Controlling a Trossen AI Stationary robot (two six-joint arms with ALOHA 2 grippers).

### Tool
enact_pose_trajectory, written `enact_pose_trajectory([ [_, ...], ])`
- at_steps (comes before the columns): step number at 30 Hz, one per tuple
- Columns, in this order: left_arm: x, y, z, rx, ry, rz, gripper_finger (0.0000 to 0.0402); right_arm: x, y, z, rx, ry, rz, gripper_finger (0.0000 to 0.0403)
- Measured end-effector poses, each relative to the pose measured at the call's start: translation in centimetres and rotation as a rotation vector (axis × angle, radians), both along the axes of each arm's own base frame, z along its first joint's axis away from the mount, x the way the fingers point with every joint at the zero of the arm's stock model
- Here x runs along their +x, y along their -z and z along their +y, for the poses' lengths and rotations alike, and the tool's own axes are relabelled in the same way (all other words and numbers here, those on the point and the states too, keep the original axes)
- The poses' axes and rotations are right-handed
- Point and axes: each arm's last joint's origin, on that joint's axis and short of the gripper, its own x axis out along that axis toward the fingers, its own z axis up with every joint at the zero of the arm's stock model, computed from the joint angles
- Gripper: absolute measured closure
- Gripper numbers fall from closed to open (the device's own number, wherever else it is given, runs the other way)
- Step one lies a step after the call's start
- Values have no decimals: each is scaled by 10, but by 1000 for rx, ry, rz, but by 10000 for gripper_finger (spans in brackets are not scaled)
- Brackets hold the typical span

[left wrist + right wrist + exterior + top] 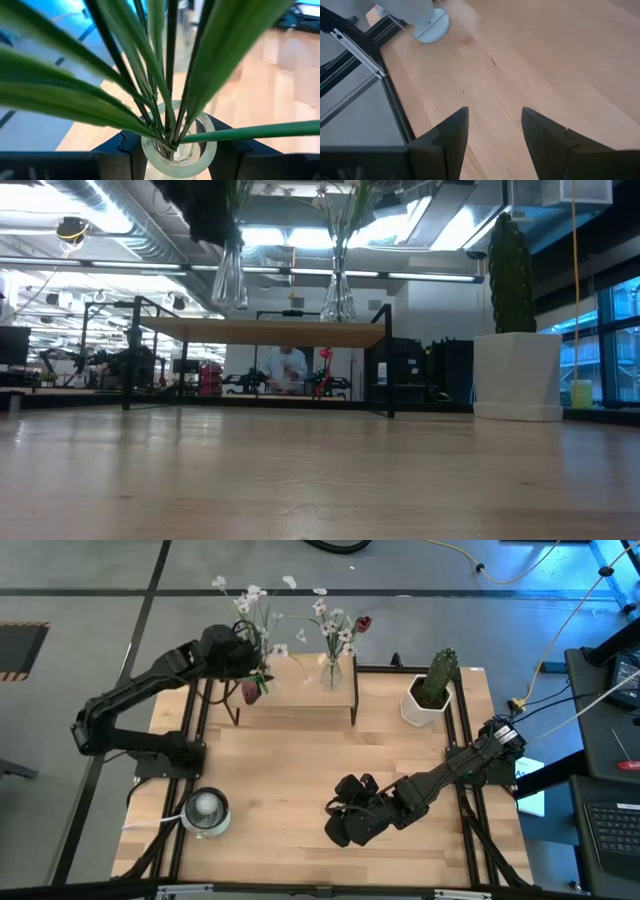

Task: Pick and place flowers into a vace then onto a shelf
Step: Put the transparent vase with flowers on the shelf

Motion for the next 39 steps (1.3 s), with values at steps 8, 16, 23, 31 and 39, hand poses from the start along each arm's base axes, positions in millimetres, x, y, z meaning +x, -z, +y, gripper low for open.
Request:
enact_pose_trajectory([
  [8, -4, 14, 26, -56, -90, 58, 255, 0, 0, 0, 1, -1, -1, 217],
  [16, 2, 23, 40, -102, -86, 64, 253, 0, 0, 0, -13, -15, 2, 217],
  [23, 3, 24, 41, -94, -84, 68, 240, 0, 0, 0, -15, -18, 2, 217],
  [31, 0, 26, 42, -86, -117, 107, 232, 0, 0, 0, -17, -19, 2, 217],
  [39, -2, 27, 43, -72, -139, 133, 246, 0, 0, 0, -16, -19, 2, 217],
])
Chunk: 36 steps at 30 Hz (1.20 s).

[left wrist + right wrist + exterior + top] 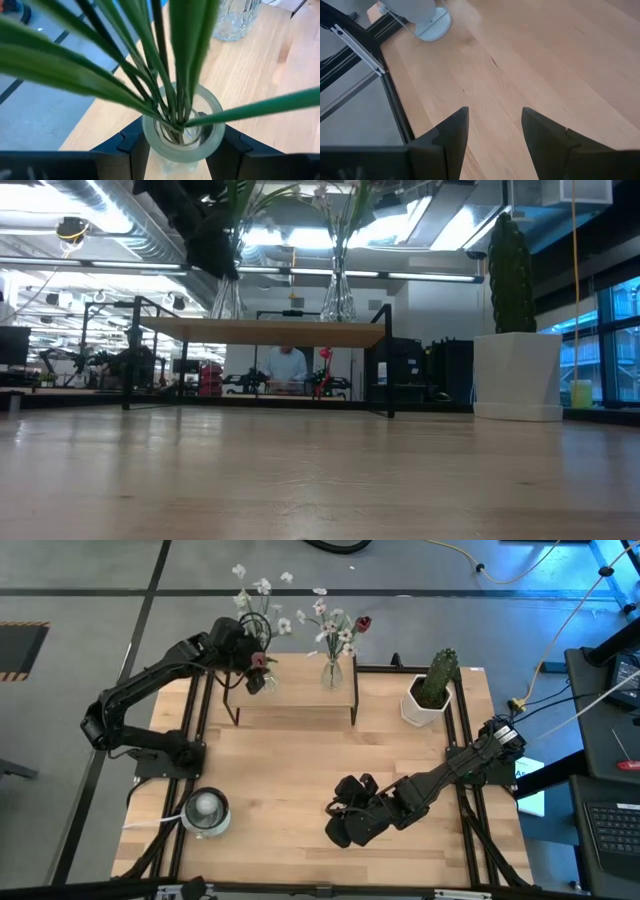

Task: Pick and place flowers into a vace then onto a shelf
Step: Put the transparent vase with flowers on the shelf, then return to Home Position

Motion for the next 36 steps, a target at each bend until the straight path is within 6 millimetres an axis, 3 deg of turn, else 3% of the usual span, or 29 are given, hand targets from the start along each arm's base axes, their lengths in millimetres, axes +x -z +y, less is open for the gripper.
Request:
enact_pose_trajectory([
  [12, -9, 2, -7, -32, -29, 77, 204, 0, 0, 0, 3, 2, -1, 217],
  [24, -45, -11, -40, -63, -97, 164, 197, 0, 0, 0, 4, -2, 1, 217],
  [31, -74, -33, -72, -82, -96, -32, 198, -1, 1, 4, 80, -111, 56, 217],
  [36, -105, -50, -105, -40, -75, -205, 210, 2, -5, 6, 41, -189, 2, 218],
])
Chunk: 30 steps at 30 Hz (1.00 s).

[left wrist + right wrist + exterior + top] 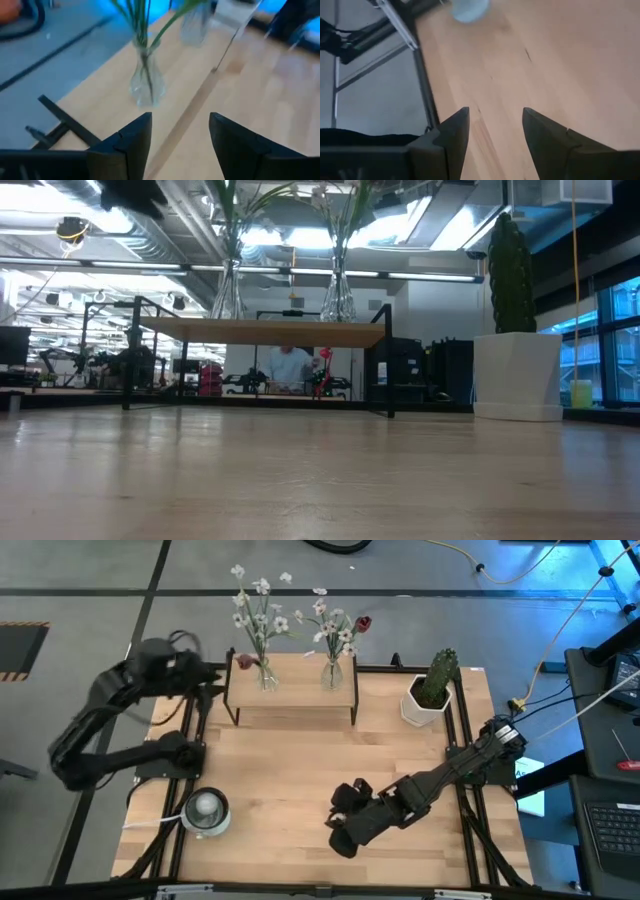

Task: Pick and place flowers into a vace then onto a shelf
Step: Return to Home Position

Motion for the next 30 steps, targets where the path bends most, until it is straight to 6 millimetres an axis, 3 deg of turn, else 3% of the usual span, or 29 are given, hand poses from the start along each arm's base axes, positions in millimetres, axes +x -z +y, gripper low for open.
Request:
enact_pose_trajectory([
  [8, -50, -13, -52, 114, 21, -259, 230, -16, -43, -20, -79, -100, -126, 217],
  [12, -68, -12, -73, 125, 98, -427, 238, -29, -68, -32, -124, -149, -196, 217],
  [16, -80, -4, -86, 137, 115, -511, 246, -41, -77, -45, -72, -224, -345, 218],
  [24, -91, 19, -96, 121, 92, -556, 261, -66, -52, -69, 21, -376, -760, 218],
  [30, -89, 40, -92, 151, -16, -607, 268, -98, -36, -84, -2, -352, -804, 218],
])
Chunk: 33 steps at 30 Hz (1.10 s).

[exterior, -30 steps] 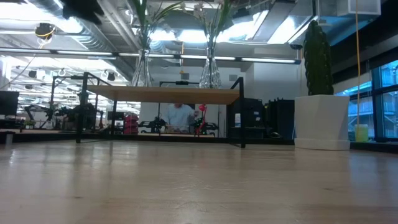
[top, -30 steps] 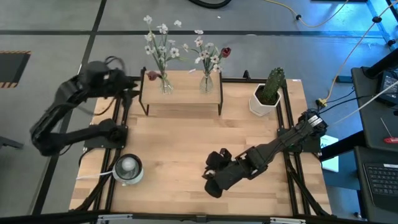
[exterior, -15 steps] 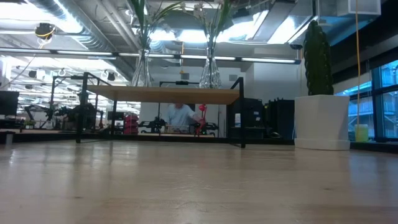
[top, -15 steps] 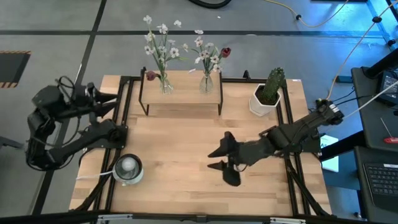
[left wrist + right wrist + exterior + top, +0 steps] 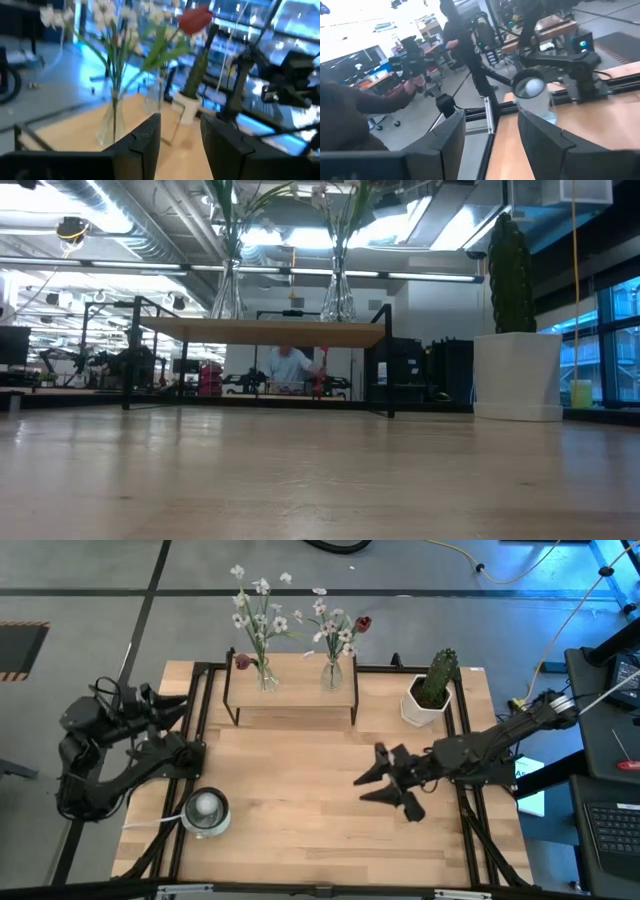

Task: Pick and place flowers into a vace then onto a shelf
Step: Return to Home Position

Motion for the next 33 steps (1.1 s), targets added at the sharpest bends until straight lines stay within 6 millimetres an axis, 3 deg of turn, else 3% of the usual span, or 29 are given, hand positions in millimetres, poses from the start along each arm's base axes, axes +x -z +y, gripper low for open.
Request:
enact_pose_trajectory([
  [11, 29, 48, 31, -32, -50, 9, 286, -54, 13, -28, -24, 78, -64, 218],
  [18, 47, 66, 50, 24, -48, -49, 299, -83, 30, -42, -23, 96, -95, 218],
  [23, 56, 79, 59, -5, -45, -80, 308, -99, 46, -51, -21, 152, -107, 218],
  [33, 73, 104, 69, -20, 29, -178, 318, -114, 59, -84, -36, 252, -124, 218],
])
